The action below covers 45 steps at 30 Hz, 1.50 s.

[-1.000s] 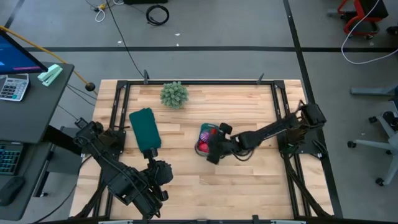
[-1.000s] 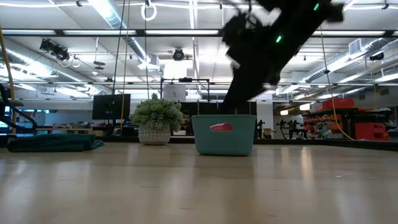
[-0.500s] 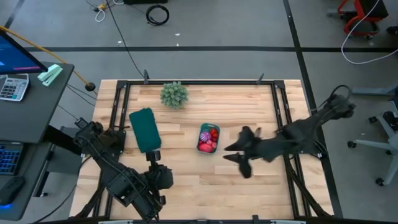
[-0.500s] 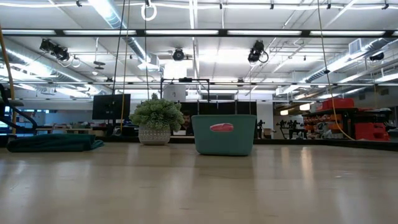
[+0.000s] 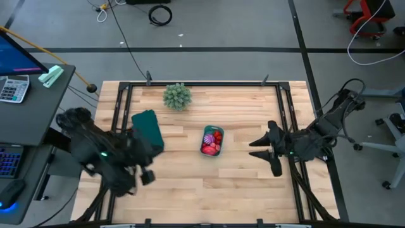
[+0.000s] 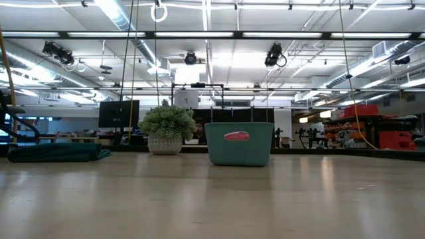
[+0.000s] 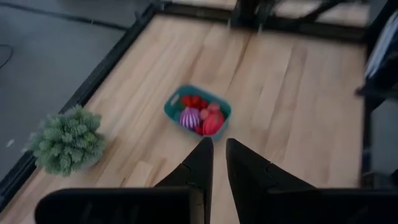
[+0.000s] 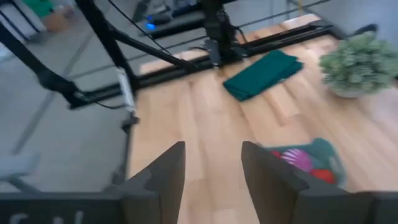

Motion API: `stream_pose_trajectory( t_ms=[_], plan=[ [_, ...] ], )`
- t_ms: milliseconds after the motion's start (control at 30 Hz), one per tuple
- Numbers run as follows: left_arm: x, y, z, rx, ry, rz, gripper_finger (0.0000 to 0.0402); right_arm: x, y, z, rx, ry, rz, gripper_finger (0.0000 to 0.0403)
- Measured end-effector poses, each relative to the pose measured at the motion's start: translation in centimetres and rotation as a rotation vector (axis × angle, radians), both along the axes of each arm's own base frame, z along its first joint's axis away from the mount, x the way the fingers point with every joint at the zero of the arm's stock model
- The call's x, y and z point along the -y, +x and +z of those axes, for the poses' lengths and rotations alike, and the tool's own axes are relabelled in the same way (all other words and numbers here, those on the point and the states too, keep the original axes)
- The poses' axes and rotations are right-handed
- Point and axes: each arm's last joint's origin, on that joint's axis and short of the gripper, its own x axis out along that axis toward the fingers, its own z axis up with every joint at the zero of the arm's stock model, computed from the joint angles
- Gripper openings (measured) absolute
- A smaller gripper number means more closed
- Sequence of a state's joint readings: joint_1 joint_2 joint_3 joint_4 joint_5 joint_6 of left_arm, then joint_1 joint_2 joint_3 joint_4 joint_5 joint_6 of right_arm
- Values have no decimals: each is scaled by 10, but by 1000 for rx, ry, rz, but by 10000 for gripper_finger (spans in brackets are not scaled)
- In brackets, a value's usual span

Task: Pick and placing Produce into tupperware
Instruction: Return to Home Position

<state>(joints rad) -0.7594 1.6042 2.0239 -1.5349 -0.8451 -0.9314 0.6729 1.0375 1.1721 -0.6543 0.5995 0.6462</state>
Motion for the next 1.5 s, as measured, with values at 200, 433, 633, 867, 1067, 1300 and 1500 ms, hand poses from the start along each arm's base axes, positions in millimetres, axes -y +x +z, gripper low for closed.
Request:
stream_pose_trajectory(
  t_ms=[200,433,633,867,1067,1300,1500],
  plan=[
    [-18,-38,28,167,-76,16,59,-5,-3,-36,-21,-62,-20,165],
    [-14,-49,32,210,-94,-11,58,-7,-5,-80,42,31,110,166],
    [-10,-47,17,275,-59,24,51,2,-7,-76,346,34,341,165],
    [-13,-72,-10,327,-195,-54,60,9,-18,-83,373,36,389,165],
    [-21,-96,-54,384,-241,-107,63,18,-27,-96,371,7,350,165],
    [-19,-97,-132,434,-323,-142,53,27,-35,-98,388,56,297,165],
    [-12,-87,-204,515,-415,-253,57,27,-34,-99,386,27,299,165]
  ],
)
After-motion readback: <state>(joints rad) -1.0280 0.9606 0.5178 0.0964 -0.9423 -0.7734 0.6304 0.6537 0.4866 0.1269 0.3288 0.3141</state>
